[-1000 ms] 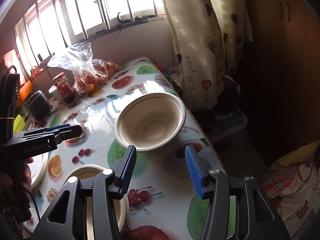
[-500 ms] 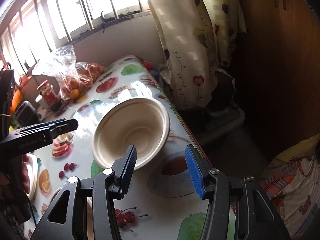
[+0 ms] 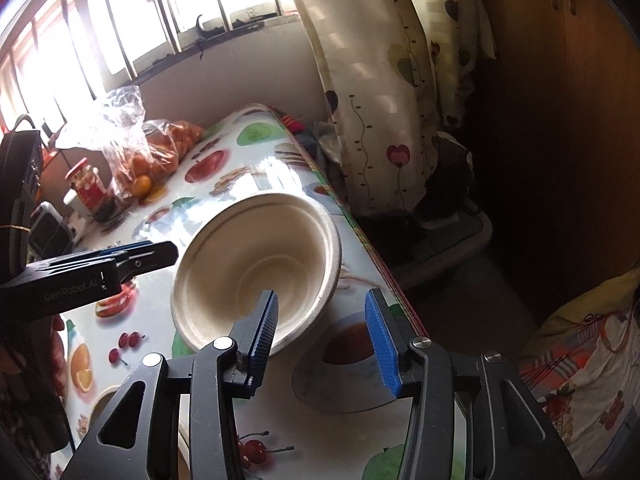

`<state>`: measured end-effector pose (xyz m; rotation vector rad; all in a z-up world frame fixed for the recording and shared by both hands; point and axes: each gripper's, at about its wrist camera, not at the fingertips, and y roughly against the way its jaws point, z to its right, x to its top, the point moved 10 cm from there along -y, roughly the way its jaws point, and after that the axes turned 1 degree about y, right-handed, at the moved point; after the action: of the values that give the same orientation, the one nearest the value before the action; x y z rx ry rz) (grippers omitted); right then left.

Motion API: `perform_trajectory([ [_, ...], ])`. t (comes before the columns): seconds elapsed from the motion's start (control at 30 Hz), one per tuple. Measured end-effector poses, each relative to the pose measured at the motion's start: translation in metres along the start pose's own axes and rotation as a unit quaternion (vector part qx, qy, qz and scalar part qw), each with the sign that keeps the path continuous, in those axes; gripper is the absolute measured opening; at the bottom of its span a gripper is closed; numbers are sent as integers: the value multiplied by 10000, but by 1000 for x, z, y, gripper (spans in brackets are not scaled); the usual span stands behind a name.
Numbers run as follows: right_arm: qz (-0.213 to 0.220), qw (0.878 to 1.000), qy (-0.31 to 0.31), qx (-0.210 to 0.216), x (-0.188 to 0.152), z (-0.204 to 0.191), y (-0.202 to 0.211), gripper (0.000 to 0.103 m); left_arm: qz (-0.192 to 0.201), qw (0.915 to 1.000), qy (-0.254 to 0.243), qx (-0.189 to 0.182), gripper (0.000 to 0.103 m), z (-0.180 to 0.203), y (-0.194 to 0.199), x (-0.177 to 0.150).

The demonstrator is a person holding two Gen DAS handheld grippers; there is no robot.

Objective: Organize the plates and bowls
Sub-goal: 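Move both grippers to the next tan paper bowl, then close both grippers on the bowl rim and lift it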

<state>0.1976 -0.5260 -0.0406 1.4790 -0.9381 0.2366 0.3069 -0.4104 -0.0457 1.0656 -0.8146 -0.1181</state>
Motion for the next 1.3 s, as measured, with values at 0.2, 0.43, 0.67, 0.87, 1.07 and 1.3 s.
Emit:
perform_trajectory([
  [0.2, 17, 10000, -39, 7, 0, -1, -4, 35, -90, 9999, 53, -127, 33, 2, -8, -1],
  [0.43, -28, 10000, -50, 16, -1, 0, -8, 30, -142, 9996, 46, -230, 28, 6, -13, -1],
  [0.67, -46, 10000, -61, 45, -2, -1, -10, 24, -125, 9994, 88, -312, 20, 9, -13, 0],
  [0.87, -51, 10000, -62, 54, -2, -1, -11, 24, -135, 9994, 95, -317, 18, 10, -14, 0],
  [1.07, -55, 9999, -45, 84, -2, -3, -12, 23, -144, 9993, 93, -344, 12, 12, -15, 0],
  [1.3, -57, 9999, -45, 80, -1, -3, -12, 20, -137, 9991, 147, -374, 8, 13, -15, 1],
])
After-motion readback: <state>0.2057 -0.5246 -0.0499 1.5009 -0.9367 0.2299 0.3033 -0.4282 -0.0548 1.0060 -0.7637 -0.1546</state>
